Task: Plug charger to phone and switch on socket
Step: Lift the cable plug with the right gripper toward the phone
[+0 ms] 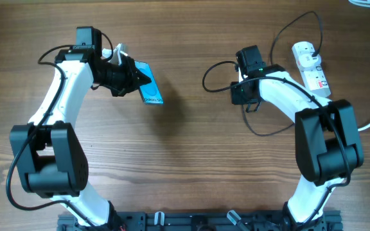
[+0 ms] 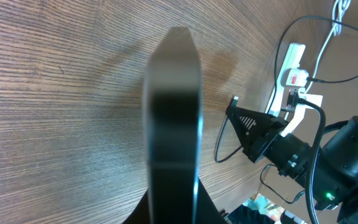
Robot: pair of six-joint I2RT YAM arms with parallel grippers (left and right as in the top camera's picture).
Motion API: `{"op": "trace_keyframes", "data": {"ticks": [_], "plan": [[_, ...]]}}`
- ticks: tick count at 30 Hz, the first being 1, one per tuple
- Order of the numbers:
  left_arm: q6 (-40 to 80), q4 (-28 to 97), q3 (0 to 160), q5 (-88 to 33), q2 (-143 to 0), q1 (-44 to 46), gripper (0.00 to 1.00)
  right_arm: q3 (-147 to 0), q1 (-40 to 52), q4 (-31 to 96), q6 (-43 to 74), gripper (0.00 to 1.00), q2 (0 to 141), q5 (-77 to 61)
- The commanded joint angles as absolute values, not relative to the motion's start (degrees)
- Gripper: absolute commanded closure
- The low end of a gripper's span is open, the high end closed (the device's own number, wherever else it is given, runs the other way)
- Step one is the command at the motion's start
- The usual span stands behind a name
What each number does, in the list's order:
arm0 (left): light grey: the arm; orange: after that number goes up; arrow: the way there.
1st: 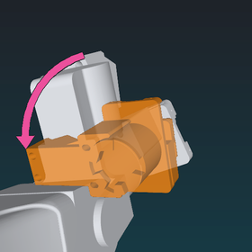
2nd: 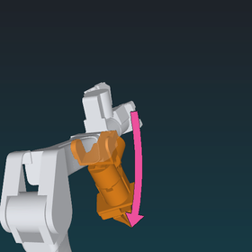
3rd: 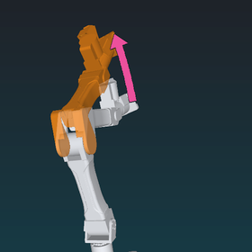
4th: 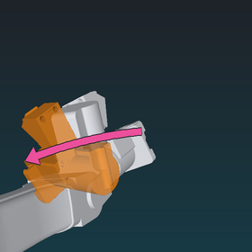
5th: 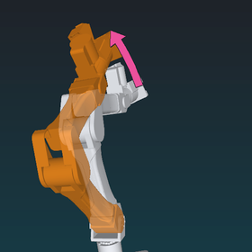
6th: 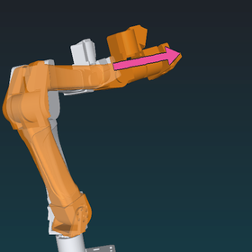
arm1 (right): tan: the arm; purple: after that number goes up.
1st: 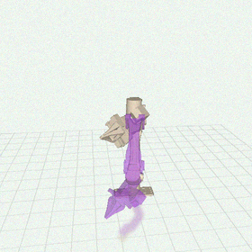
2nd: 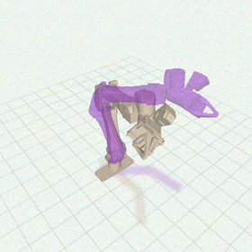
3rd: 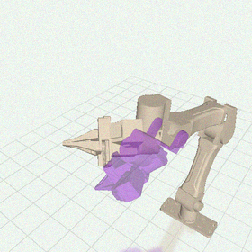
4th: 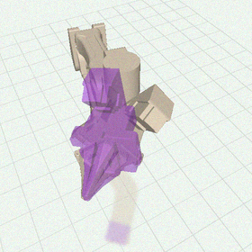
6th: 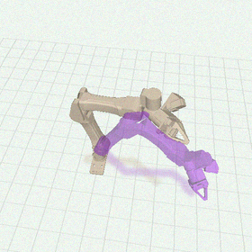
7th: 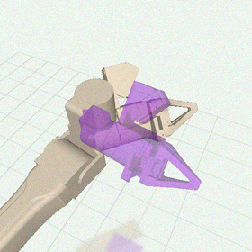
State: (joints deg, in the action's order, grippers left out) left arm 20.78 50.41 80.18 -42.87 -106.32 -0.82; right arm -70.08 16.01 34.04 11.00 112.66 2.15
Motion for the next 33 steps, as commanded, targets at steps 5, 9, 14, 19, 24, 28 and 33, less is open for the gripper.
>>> {"op": "trace_keyframes", "data": {"ticks": [5, 9, 14, 19, 24, 28, 33], "plan": [[19.7, 50.4, 80.6, -43.9, -106.6, -1.0, 0.96, -67.5, 16.3, 35.6, 12.0, 0.96, 114.9, 1.0], [19.7, 50.4, 80.6, -43.9, -106.7, -1.0, 0.96, -67.5, 16.3, 35.3, 9.0, 0.96, 114.9, -2.1], [19.7, 50.4, 80.6, -43.9, -106.6, -1.0, 0.96, -67.5, 16.3, 35.4, 9.0, 0.96, 114.9, -2.0], [21.6, 48.0, 80.6, -44.6, -106.6, -1.0, 0.96, -67.9, 16.1, 35.5, 8.6, 0.96, 114.7, -3.2], [16.9, 41.5, 80.6, -61.7, -106.6, -1.4, 0.96, -71.4, 13.0, 40.1, -6.5, 0.96, 107.6, -36.5], [16.9, 33.2, 80.6, -79.1, -106.6, -1.6, 0.96, -71.4, 11.2, 43.2, -19.6, 0.96, 101.8, -68.5], [16.9, 24.4, 80.6, -87.2, -106.6, -1.5, 0.96, -71.3, 12.8, 42.3, -25.0, 0.96, 101.0, -85.2]]}}
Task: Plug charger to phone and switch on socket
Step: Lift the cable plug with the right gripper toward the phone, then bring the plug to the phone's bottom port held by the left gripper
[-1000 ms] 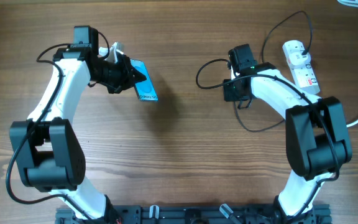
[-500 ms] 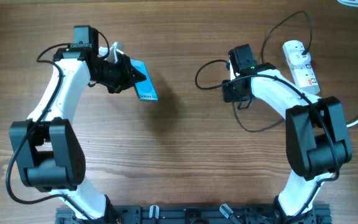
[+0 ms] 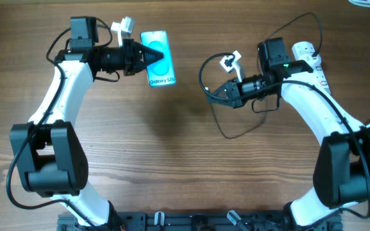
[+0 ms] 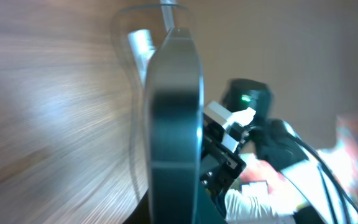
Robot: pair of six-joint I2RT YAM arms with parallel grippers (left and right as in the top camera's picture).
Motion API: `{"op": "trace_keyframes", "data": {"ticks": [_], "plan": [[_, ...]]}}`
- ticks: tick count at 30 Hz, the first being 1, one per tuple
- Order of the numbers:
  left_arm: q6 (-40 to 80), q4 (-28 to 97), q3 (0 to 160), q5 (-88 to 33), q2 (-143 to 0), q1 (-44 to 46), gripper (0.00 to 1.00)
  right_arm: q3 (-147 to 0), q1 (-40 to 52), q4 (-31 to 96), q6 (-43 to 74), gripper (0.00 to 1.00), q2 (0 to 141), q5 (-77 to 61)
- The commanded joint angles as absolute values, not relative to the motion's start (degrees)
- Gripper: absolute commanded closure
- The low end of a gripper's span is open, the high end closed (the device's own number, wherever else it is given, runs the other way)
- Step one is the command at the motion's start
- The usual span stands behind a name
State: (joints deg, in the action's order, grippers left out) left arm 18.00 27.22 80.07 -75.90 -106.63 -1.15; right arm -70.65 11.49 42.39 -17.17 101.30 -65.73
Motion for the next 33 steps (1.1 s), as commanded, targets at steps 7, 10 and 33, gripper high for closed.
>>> {"op": "trace_keyframes", "data": {"ticks": [7, 10, 33], "plan": [[22.1, 22.7, 80.6, -90.3, -105.7, -0.4, 0.96, -71.3, 16.1, 35.3, -19.9, 0.96, 101.0, -93.0], [25.8, 21.5, 80.6, -89.8, -104.5, -0.1, 0.96, -71.3, 18.2, 31.4, -14.2, 0.96, 101.0, -93.0], [38.2, 9.8, 80.6, -81.8, -100.7, 2.6, 0.96, -71.3, 23.0, 0.6, 31.7, 0.96, 101.0, -83.4]]}}
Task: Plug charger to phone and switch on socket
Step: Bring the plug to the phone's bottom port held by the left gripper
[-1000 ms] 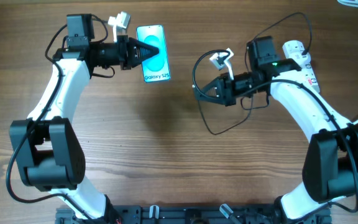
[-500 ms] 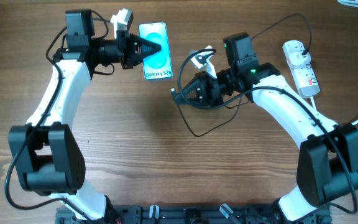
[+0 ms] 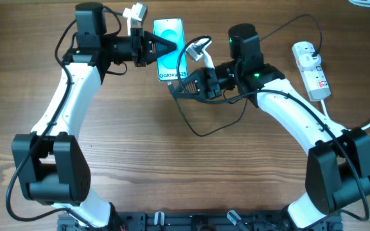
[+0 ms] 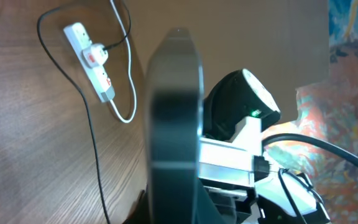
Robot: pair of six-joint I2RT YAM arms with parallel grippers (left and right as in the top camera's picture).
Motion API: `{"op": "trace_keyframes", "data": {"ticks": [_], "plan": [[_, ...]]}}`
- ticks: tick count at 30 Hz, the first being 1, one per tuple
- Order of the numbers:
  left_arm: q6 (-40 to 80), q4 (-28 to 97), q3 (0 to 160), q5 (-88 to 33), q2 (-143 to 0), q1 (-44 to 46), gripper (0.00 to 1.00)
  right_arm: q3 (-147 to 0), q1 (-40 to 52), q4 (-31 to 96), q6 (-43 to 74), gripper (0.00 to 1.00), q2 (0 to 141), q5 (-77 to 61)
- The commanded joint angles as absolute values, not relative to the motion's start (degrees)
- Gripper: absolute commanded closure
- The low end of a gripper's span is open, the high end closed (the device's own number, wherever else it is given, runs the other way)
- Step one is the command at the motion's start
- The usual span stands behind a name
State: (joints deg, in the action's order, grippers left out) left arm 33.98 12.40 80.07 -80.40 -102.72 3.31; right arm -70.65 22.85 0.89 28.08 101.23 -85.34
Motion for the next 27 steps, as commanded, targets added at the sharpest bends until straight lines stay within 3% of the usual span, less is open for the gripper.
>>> {"op": "trace_keyframes", "data": {"ticks": [1, 5, 19, 27], "plan": [[39.7, 8.7, 80.6, -81.8, -100.7, 2.5, 0.96, -71.3, 23.0, 0.4, 32.0, 0.96, 101.0, -83.4], [46.0, 4.9, 80.6, -81.7, -100.7, 2.3, 0.96, -71.3, 23.0, -3.6, 37.1, 0.96, 101.0, -83.4], [50.0, 1.0, 80.6, -81.5, -100.7, -1.0, 0.96, -71.3, 22.9, -19.6, 51.9, 0.96, 101.0, -83.1], [57.9, -5.7, 80.6, -81.3, -100.7, -1.0, 0.96, -71.3, 22.9, -20.5, 54.7, 0.96, 101.0, -81.2]]}}
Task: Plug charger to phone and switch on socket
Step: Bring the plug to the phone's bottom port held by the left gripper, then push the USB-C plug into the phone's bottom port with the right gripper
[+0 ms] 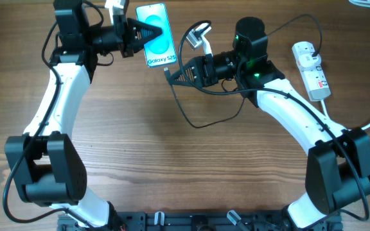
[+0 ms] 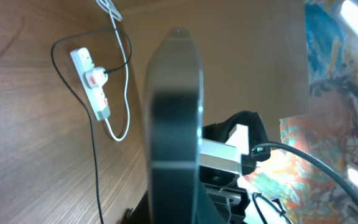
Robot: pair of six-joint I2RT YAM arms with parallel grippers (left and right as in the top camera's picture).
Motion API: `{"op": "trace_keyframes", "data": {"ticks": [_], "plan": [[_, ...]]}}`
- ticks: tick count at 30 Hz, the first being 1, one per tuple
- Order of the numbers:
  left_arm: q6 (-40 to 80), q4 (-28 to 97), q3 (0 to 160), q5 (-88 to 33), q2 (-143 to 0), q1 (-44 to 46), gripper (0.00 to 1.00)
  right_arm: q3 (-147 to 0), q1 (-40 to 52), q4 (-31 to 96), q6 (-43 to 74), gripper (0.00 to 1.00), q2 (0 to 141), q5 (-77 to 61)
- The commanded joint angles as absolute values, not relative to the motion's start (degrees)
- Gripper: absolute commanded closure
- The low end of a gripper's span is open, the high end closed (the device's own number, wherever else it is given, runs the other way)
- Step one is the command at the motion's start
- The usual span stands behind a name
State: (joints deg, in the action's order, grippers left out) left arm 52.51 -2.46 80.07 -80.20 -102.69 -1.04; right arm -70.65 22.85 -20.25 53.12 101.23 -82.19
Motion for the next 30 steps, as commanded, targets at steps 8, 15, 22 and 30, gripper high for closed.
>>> {"op": "trace_keyframes", "data": {"ticks": [8, 15, 22, 30], "plan": [[59.5, -8.4, 80.6, -81.5, -100.7, -1.0, 0.96, -71.3, 22.9, -21.0, 55.5, 0.96, 101.0, -78.1], [60.5, -8.4, 80.6, -81.6, -100.7, -0.4, 0.96, -71.3, 22.9, -21.6, 55.7, 0.96, 101.0, -75.8], [60.5, -8.4, 80.6, -81.6, -100.7, -0.4, 0.96, -71.3, 22.9, -21.6, 55.7, 0.96, 101.0, -75.3], [60.5, -8.4, 80.6, -81.5, -100.7, 0.2, 0.96, -71.3, 22.9, -21.6, 56.4, 0.96, 101.0, -74.3]]}}
